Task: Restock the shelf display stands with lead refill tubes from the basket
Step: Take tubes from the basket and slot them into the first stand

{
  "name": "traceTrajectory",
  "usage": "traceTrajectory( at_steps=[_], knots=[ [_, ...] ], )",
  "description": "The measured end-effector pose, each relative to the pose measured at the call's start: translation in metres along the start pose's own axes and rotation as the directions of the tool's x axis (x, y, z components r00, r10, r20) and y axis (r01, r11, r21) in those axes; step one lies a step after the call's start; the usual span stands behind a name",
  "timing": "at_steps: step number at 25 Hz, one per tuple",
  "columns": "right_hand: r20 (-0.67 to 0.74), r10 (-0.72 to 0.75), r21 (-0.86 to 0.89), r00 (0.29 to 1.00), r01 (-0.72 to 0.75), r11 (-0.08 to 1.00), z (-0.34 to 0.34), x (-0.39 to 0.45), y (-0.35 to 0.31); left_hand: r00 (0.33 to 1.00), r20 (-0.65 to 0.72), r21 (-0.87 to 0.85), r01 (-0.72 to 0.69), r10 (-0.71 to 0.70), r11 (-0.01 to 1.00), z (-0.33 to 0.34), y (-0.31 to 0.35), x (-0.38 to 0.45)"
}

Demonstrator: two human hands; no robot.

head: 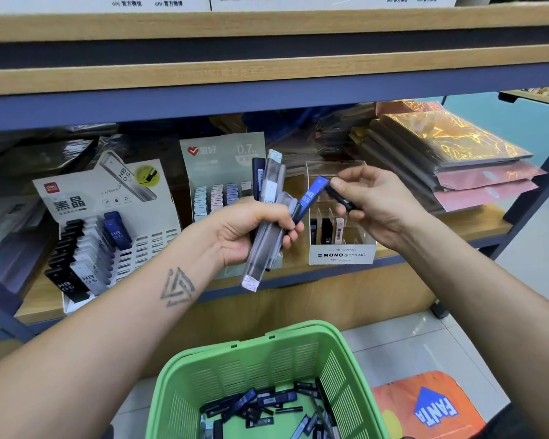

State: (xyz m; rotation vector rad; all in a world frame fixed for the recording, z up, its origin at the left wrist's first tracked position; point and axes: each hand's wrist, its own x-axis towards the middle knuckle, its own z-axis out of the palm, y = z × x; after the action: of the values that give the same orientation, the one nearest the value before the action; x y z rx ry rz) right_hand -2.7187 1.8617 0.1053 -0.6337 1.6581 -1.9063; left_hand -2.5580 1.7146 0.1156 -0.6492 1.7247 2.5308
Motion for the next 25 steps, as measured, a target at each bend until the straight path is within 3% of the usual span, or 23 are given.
traceTrajectory(
  at_steps=[3, 6, 16, 25],
  knots=[
    [0.061, 0.032, -0.045, 0.998, -0.03, 0.999, -0.0017, -0.0035, 0.0027, 0.997, -0.069, -0.164, -0.045, 0.034, 0.985, -0.0028, 0.0073, 0.002],
    [0.107, 0.034, -0.063, 0.994, -0.027, 0.998, -0.0035, -0.0077, 0.004, 0.992, -0.109, -0.22, -0.089, 0.066, 0.971, -0.0035, 0.0103, 0.0042],
    [0.18, -0.081, -0.35, 0.98, 0.141, 0.926, -0.0053, -0.0051, 0.008, 0.985, -0.17, -0.176, -0.067, 0.037, 0.982, -0.0017, 0.0087, -0.0001],
    [0.249, -0.26, -0.601, 0.933, 0.359, 0.714, -0.0069, -0.0083, 0.0003, 0.984, -0.173, -0.16, -0.069, 0.04, 0.985, -0.0024, 0.0091, -0.0004]
  ],
)
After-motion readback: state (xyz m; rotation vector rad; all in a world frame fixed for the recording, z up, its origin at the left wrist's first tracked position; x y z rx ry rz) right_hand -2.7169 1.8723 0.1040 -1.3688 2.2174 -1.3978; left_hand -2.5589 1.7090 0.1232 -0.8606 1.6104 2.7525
